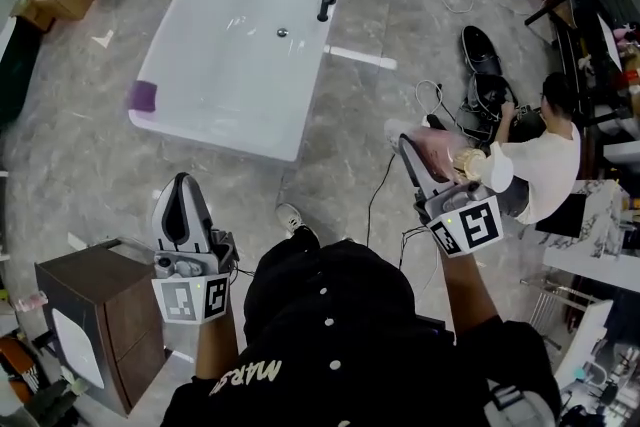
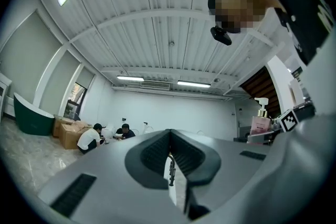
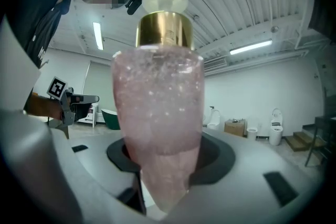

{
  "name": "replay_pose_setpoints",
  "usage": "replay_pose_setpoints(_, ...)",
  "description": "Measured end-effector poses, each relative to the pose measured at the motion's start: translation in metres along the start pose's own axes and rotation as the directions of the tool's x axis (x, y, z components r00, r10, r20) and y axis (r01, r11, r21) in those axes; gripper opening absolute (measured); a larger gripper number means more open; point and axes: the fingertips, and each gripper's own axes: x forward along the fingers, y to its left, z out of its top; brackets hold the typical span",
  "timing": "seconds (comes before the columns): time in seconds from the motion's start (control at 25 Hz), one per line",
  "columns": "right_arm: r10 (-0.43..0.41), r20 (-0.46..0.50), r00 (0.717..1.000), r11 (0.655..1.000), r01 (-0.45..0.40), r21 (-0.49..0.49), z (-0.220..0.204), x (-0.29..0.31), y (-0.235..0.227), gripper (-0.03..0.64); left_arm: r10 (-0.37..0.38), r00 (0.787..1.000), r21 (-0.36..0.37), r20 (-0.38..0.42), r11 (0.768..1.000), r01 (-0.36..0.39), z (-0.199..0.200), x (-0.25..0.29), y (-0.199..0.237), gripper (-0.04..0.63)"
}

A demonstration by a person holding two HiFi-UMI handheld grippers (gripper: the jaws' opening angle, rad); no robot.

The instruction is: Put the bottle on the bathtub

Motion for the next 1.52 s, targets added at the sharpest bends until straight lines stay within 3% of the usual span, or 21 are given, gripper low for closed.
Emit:
replay_pose_setpoints(0.32,-0.013,-0.036,0.999,1.000,0.013,-0.004,-0.014,0.053,0.003,0.215,-0.071,0.995,-0.006,-0.063,0.997,0.071,-0.016,0.043,0.026,0.011)
replay_pose_setpoints(0.56,0.041,-0.043,0.998,0.999,-0.040,0.028,-0.042,0.098,-0.027,0.215,-0.092,0.991,-0.018,-0.097,0.996,0.091,-0.042,0.084,0.005,0.011)
replay_pose_setpoints(0.68,0.094,-0.036,0.995,0.995,-0.092,0.036,-0.063,0.132,-0.039,0.215,-0.108,0.992,0.024,-0.073,0.994,0.110,-0.041,0.107,-0.004,0.011)
replay_pose_setpoints(0.84,0.136,-0.064,0.989,0.990,-0.134,0.038,-0.100,0.183,-0.057,0.215,-0.045,0.992,0.031,-0.117,0.998,0.049,-0.048,0.134,0.002,0.011)
replay_pose_setpoints(0.96,0.158,-0.087,0.984,0.987,-0.155,0.036,-0.130,0.220,-0.069,0.215,-0.046,0.987,0.033,-0.152,0.998,0.052,-0.060,0.150,0.004,0.011)
replay_pose_setpoints(1.16,0.184,-0.119,0.976,0.983,-0.180,0.042,-0.189,0.270,-0.090,0.215,-0.040,0.973,0.007,-0.227,0.999,0.043,-0.103,0.181,0.000,0.011)
replay_pose_setpoints(1.52,0.240,-0.213,0.947,0.971,-0.232,0.062,-0.317,0.349,-0.101,0.215,0.035,0.942,-0.018,-0.334,0.999,-0.044,-0.181,0.204,0.016,0.011)
